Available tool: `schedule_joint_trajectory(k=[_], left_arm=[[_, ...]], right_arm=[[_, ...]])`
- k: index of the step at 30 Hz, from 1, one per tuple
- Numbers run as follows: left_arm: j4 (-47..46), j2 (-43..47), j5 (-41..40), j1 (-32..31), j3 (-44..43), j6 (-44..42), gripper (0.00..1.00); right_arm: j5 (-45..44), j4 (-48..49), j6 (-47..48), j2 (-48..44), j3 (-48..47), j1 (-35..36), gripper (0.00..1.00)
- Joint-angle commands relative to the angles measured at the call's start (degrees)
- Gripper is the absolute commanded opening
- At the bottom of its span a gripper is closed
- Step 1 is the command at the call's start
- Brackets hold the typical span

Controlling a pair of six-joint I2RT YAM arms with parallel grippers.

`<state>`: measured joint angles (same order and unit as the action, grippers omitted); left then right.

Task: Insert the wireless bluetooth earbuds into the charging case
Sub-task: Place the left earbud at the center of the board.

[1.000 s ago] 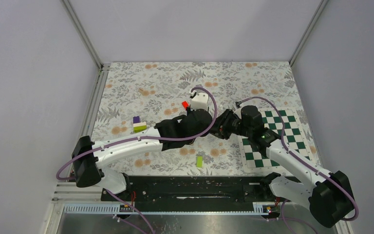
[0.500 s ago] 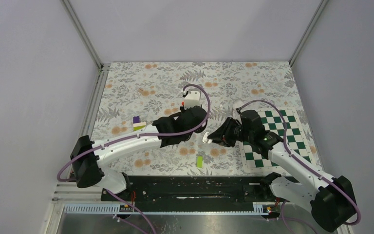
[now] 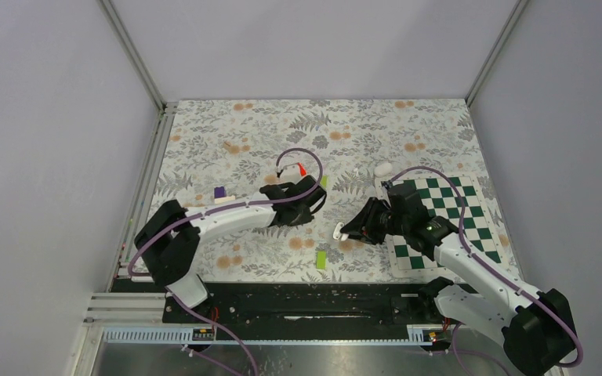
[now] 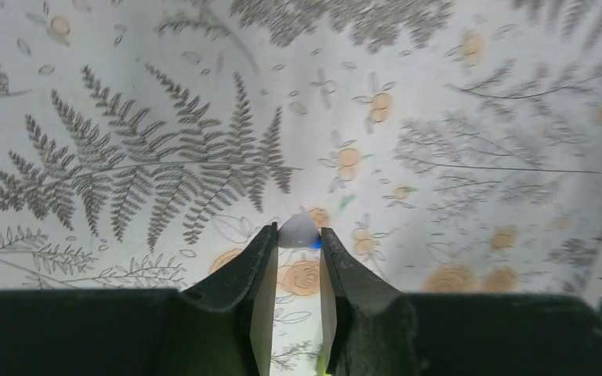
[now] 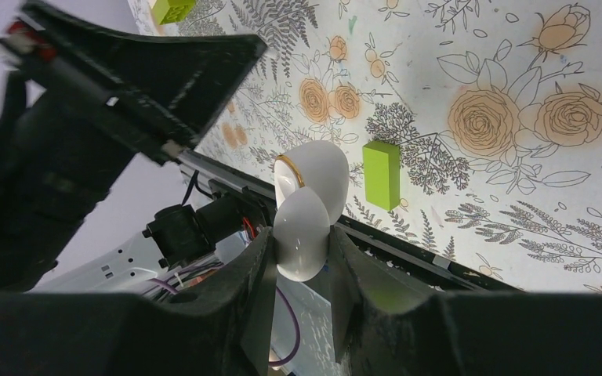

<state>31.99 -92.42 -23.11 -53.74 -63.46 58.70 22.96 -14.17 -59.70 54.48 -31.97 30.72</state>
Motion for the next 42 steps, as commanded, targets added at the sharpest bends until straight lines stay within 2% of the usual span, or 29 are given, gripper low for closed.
schedule_joint_trajectory(k=[1,6,13,19,21,27,35,42], left_arm=[[3.8,-2.3,2.7,0.9,-0.6,7.8,0.16],[4.6,-5.9,4.8,2.1,-0.9,8.8,0.18],[4.5,-8.7,6.7,2.4,-1.0,8.8,0.27],[3.6,-9.4,9.2,3.6,-0.5,8.3,0.37],[3.5,-9.0,9.7,3.9,-0.1,8.3,0.45],[2.3,-6.1,12.5,7.1,2.3,9.5,0.45],[-2.6,-5.1,24.4,11.7,4.5,10.3,0.44],[1.6,-6.7,30.7,12.4,3.5,10.0,0.42]], right_arm=[[-0.9,0.7,1.2,-0.8,-0.6,0.3,0.0],[-0.6,1.2,1.3,-1.0,-0.4,0.3,0.0],[-0.4,1.6,1.5,-0.7,-0.6,0.3,0.0],[0.1,1.9,1.7,-0.2,-0.9,0.3,0.0],[0.1,2.0,1.8,-0.1,-1.0,0.3,0.0],[0.6,2.2,2.1,0.1,-1.1,0.3,0.0],[1.0,3.2,1.9,0.4,-0.9,0.3,0.0],[0.7,3.3,1.8,-0.1,-0.1,0.3,0.0]])
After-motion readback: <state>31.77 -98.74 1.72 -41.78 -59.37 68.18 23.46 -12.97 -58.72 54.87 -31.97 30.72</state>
